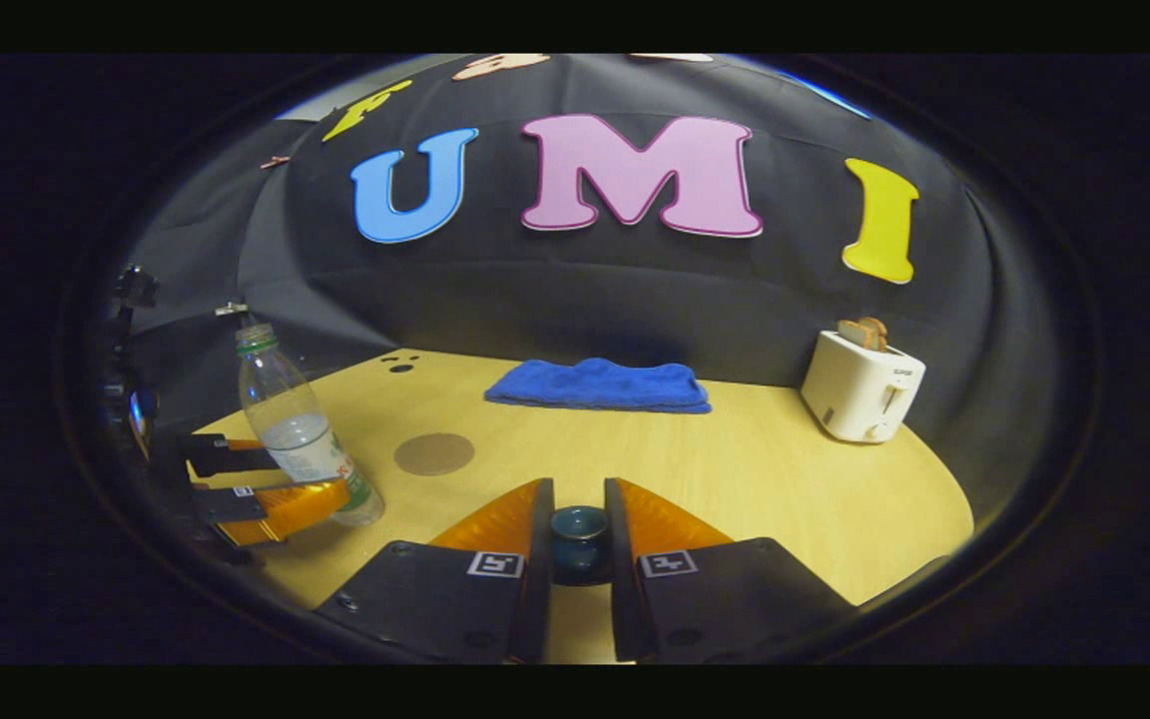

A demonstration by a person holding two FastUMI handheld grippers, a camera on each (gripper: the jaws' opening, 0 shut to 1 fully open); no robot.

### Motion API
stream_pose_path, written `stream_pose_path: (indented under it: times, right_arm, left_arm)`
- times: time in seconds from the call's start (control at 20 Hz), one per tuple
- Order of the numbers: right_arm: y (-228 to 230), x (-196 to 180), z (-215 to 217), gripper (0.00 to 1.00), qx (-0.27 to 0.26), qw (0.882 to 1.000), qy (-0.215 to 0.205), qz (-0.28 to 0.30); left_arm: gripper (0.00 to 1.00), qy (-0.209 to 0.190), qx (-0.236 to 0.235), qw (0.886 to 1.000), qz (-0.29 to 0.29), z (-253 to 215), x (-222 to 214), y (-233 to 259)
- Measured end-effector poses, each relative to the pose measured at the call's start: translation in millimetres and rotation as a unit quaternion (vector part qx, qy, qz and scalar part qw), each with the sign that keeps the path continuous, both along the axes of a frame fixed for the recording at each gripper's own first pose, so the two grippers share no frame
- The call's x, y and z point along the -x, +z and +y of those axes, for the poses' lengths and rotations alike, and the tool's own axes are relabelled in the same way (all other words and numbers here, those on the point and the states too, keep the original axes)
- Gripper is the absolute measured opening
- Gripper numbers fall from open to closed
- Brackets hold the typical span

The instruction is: Open the teacup lid with one hand, grasp the water bottle and pour water into the teacup with the other hand; after pouring, place the water bottle on the coaster and then close the teacup lid.

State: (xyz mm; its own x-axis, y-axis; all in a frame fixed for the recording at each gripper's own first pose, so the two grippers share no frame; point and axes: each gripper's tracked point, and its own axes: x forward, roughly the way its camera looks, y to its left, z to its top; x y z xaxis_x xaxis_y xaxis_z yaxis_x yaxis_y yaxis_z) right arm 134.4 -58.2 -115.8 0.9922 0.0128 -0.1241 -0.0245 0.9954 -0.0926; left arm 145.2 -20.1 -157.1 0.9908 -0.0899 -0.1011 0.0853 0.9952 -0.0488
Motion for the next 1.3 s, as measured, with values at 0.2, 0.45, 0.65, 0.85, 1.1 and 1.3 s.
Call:
stream_pose_path:
  times: [0.2, 0.45, 0.65, 0.85, 1.1, 1.3]
  right_arm:
    - [-11, 8, -19, 0.27, -0.014, 1.000, -0.021, 0.011]
    - [-24, 20, -34, 0.27, -0.019, 0.999, -0.036, 0.019]
    - [-27, 27, -46, 0.32, -0.022, 0.999, -0.044, 0.016]
    - [-29, 34, -62, 0.28, -0.030, 0.998, -0.057, 0.011]
    - [-34, 44, -86, 0.32, -0.045, 0.996, -0.078, 0.010]
    - [-39, 53, -103, 0.32, -0.049, 0.994, -0.095, 0.011]
  left_arm:
    - [0.96, -0.003, 0.001, 1.000, -0.008, -4, -24, 5]
    - [0.84, -0.007, -0.017, 1.000, 0.003, -3, -35, 1]
    - [0.70, 0.004, -0.150, 0.988, 0.023, 12, -35, 7]
    - [0.73, -0.020, -0.280, 0.959, 0.037, 15, -37, 14]
    - [0.73, -0.044, -0.461, 0.885, 0.040, 10, -44, 14]
    - [0.73, -0.077, -0.545, 0.834, 0.041, -5, -55, 2]
